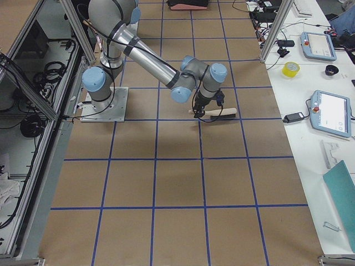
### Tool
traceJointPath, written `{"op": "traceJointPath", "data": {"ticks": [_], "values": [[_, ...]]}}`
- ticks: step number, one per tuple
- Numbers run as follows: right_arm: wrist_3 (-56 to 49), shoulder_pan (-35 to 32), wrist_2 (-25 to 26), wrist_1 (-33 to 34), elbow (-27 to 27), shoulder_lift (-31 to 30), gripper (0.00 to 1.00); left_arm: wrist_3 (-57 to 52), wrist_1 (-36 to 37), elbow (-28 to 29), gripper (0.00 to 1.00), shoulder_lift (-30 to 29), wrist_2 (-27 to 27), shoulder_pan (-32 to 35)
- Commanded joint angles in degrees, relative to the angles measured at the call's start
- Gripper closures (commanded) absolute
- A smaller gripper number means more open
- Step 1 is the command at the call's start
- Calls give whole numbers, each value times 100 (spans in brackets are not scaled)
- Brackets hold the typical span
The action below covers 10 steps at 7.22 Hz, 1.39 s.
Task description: Sweep and dump trash into bin
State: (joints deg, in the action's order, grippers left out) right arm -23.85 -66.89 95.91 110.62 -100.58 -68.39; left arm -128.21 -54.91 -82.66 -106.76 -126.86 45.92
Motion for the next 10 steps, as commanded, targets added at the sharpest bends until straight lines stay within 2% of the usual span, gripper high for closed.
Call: {"op": "traceJointPath", "data": {"ticks": [1, 2, 3, 5, 6, 7, 8, 10], "values": [[4, 0, 259, -66, 99, -112, 1, -37, 1345, -887, 100, 181, -470, 478], [-14, -8, 305, -171, 222, -418, 0, -72, 1708, -1196, 100, 278, -688, 645], [-40, -43, 271, -503, 310, -821, 0, -55, 1755, -1304, 100, 357, -708, 725], [3, -227, -105, -1634, 634, -1779, 0, -81, 1843, -1393, 100, 463, -866, 883], [73, -533, -116, -1979, 819, -2000, 0, -177, 1826, -1297, 100, 464, -762, 840], [378, -997, -116, -2261, 1021, -2177, 0, -500, 1782, -1087, 100, 455, 31, 787], [747, -1550, -134, -2368, 1179, -2344, 0, -547, 1147, -789, 100, 429, 474, 683], [2070, -2535, -519, -2378, 1295, -2451, 0, -539, 178, -340, 100, 420, 1667, 708]]}}
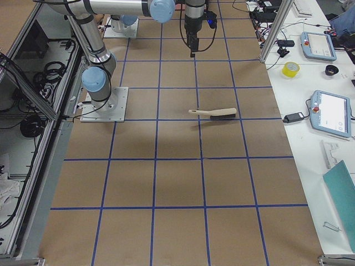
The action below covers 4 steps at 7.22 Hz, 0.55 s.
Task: Sweep and dump trash into bin
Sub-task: 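Lower the emptied dustpan onto the table with the left gripper while the right rises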
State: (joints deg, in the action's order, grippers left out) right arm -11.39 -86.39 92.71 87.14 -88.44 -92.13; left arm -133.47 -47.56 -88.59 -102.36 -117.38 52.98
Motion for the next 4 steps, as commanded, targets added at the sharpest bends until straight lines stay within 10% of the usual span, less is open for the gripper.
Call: {"op": "traceJointPath", "data": {"ticks": [1, 4], "values": [[997, -815, -192, -4, 82, -164, 0, 100, -909, 280, 100, -125, 1465, 2], [1016, -844, -236, -48, -15, -296, 0, 1424, -1694, 237, 100, -520, 2665, 473]]}}
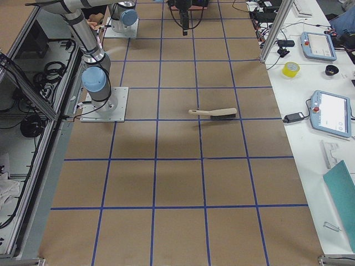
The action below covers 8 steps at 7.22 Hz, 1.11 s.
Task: Sweep and dump trash into bin
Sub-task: 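Lower the emptied dustpan onto the table with the left gripper while the right rises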
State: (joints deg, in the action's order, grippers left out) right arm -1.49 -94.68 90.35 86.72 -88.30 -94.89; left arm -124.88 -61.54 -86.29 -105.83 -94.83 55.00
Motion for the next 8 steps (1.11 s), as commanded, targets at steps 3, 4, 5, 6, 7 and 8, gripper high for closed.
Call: {"op": "traceJointPath", "data": {"ticks": [3, 4, 5, 6, 7, 8], "values": [[26, -15, 44, -6, -74, -3, 0, 2183, -262, 50, 100, -972, 456, 1475], [18, -15, 44, -15, -82, -3, 0, 2475, -244, 50, 100, -1166, 422, 1844], [18, -7, 53, -24, -83, 6, 0, 3008, -227, 50, 100, -1298, 430, 2048], [18, -7, 53, -24, -83, -12, 0, 3005, -175, 42, 100, -1430, 439, 2076], [9, -15, 53, -15, -83, -3, 0, 3005, -174, 24, 100, -1492, 421, 2190], [9, -15, 53, -33, -83, -3, 0, 3014, -165, 15, 100, -1502, 378, 2312]]}}
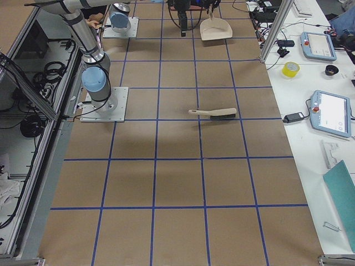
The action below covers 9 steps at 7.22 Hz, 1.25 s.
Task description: Sweep and dump trash into bin
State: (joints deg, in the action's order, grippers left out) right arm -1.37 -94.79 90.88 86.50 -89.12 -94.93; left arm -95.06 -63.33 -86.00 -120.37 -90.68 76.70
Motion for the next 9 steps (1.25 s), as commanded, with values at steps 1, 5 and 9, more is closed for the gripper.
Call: {"op": "traceJointPath", "data": {"ticks": [1, 5, 9], "values": [[-12, 22, 18, -115, 0, 0, 0, 22, 5, -65, 100, -14, -38, 187], [-21, 14, 18, -134, 0, 0, 0, -39, 49, -267, 70, 66, -239, 231], [-12, 14, -8, -160, 0, 9, 0, 833, -47, -181, 18, 407, -258, 231]]}}
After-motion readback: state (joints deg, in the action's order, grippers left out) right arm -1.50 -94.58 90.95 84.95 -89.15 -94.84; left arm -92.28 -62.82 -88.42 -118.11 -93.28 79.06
